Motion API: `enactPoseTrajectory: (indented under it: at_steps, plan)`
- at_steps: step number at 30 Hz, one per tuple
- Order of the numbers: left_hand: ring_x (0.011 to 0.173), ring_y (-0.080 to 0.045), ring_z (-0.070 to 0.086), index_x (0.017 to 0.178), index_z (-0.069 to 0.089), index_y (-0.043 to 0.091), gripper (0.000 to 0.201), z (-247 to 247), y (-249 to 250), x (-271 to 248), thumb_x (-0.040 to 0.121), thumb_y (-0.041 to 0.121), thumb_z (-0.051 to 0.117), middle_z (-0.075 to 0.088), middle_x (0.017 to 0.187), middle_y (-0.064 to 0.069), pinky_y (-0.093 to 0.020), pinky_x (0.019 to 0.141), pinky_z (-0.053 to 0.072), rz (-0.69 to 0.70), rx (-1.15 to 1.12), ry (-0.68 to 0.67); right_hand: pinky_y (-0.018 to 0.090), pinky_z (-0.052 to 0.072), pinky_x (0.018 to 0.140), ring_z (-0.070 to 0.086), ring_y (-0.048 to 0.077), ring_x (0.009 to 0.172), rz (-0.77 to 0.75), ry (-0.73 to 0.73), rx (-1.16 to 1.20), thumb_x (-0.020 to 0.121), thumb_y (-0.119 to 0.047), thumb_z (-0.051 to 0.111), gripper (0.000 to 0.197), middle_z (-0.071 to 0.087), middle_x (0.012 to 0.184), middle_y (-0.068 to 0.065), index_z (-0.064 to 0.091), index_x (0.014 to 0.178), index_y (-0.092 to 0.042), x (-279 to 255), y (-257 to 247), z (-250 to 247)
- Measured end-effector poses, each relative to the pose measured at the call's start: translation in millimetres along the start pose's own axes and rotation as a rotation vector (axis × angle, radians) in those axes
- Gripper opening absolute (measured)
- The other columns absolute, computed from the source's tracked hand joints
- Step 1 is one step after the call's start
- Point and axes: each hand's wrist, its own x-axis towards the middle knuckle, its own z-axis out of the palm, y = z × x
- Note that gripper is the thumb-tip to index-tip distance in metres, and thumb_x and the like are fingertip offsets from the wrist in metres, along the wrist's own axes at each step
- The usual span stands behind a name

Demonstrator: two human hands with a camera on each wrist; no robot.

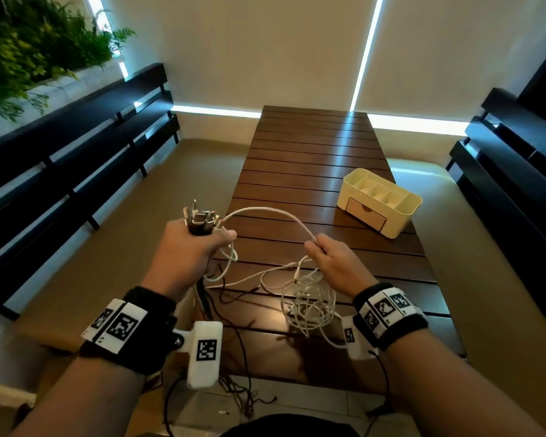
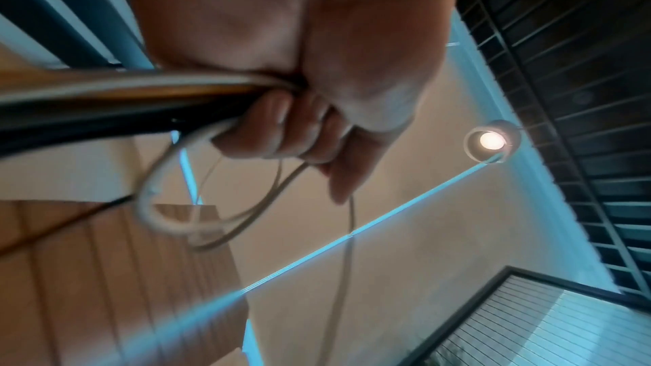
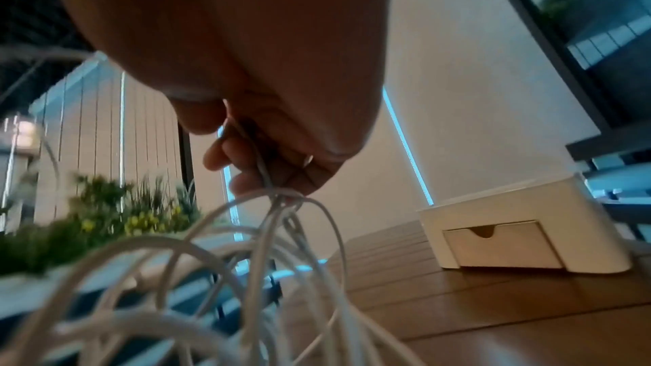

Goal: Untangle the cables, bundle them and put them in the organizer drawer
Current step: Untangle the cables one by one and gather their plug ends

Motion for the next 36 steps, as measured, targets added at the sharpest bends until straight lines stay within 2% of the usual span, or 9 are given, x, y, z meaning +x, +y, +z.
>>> enactPoseTrajectory:
  at_steps: [3,6,11,13,16,21,27,32,36]
  plan:
    - [0.037,-0.002,0.041,0.068,0.066,0.010,0.018,-2.9,-11.5,0.4,0.084,0.006,0.074,0.049,0.043,0.012,-0.027,0.050,0.032,-0.139,0.103,-0.003,0.026,0.042,0.069,0.048,0.007,0.068,-0.038,0.015,0.259,0.100,-0.033,0.052,0.023,0.051,0.076,-0.004,0.058,0.090,-0.014,-2.7,-19.9,-11.0]
    - [0.040,-0.007,0.039,0.080,0.073,0.003,0.009,-11.2,-19.9,1.1,0.082,0.010,0.077,0.050,0.047,0.009,-0.027,0.051,0.032,-0.231,0.167,-0.030,0.029,0.041,0.072,0.047,0.013,0.071,-0.088,0.069,0.473,0.099,-0.035,0.044,0.030,0.048,0.071,-0.006,0.064,0.085,-0.019,-5.0,-36.0,-22.4]
    - [0.040,-0.006,0.037,0.074,0.071,0.004,0.010,-7.4,-5.3,-5.4,0.083,0.007,0.076,0.049,0.044,0.009,-0.026,0.049,0.030,-0.164,0.161,-0.086,0.043,0.040,0.064,0.041,0.026,0.064,-0.105,0.238,0.719,0.094,-0.047,0.051,0.032,0.047,0.067,-0.004,0.065,0.070,-0.031,1.8,-55.3,-55.1]
    - [0.038,-0.006,0.036,0.068,0.069,0.011,0.017,-0.3,4.7,-7.6,0.083,0.008,0.076,0.050,0.044,0.008,-0.025,0.048,0.030,-0.126,0.159,-0.126,0.044,0.046,0.061,0.045,0.028,0.062,-0.134,0.347,0.641,0.097,-0.048,0.051,0.032,0.046,0.068,0.001,0.062,0.078,-0.026,2.8,-62.1,-76.5]
    - [0.039,-0.001,0.040,0.066,0.067,0.014,0.020,8.2,12.8,-7.7,0.083,0.011,0.078,0.051,0.044,0.011,-0.025,0.049,0.032,-0.074,0.197,-0.143,0.021,0.045,0.056,0.049,0.007,0.058,-0.132,0.507,0.294,0.105,-0.040,0.043,0.031,0.052,0.071,0.000,0.059,0.085,-0.021,7.0,-58.0,-95.5]
    - [0.041,0.002,0.045,0.087,0.073,0.004,0.018,13.9,8.0,-4.0,0.081,0.018,0.081,0.056,0.051,0.014,-0.026,0.053,0.036,-0.014,0.270,-0.031,0.034,0.043,0.065,0.051,0.012,0.065,-0.069,0.324,0.087,0.102,-0.032,0.053,0.024,0.056,0.073,-0.003,0.058,0.079,-0.025,8.9,-19.1,-64.6]
    - [0.071,-0.001,0.063,0.092,0.072,0.009,0.019,46.4,10.7,-14.5,0.080,0.019,0.083,0.070,0.083,-0.001,-0.007,0.063,0.045,0.097,0.354,-0.156,0.025,0.044,0.060,0.052,0.011,0.065,-0.120,0.086,-0.029,0.100,-0.028,0.055,0.016,0.058,0.078,0.002,0.057,0.087,-0.019,-10.0,-6.4,-23.0]
    - [0.080,-0.026,0.066,0.093,0.069,0.004,0.028,75.5,1.5,-12.4,0.082,0.026,0.081,0.070,0.086,-0.013,-0.040,0.076,0.054,0.064,0.353,-0.341,0.011,0.038,0.062,0.048,0.001,0.071,-0.282,0.063,-0.076,0.099,-0.024,0.058,0.015,0.051,0.079,-0.010,0.057,0.085,-0.019,-14.1,-15.5,-12.0]
    - [0.062,-0.013,0.054,0.079,0.067,0.004,0.026,82.5,0.8,-9.4,0.084,0.026,0.079,0.066,0.074,-0.015,-0.036,0.062,0.045,0.047,0.376,-0.453,0.012,0.037,0.062,0.047,0.002,0.070,-0.321,0.059,-0.053,0.099,-0.022,0.058,0.014,0.050,0.080,-0.012,0.060,0.087,-0.015,-12.8,-16.0,-10.4]
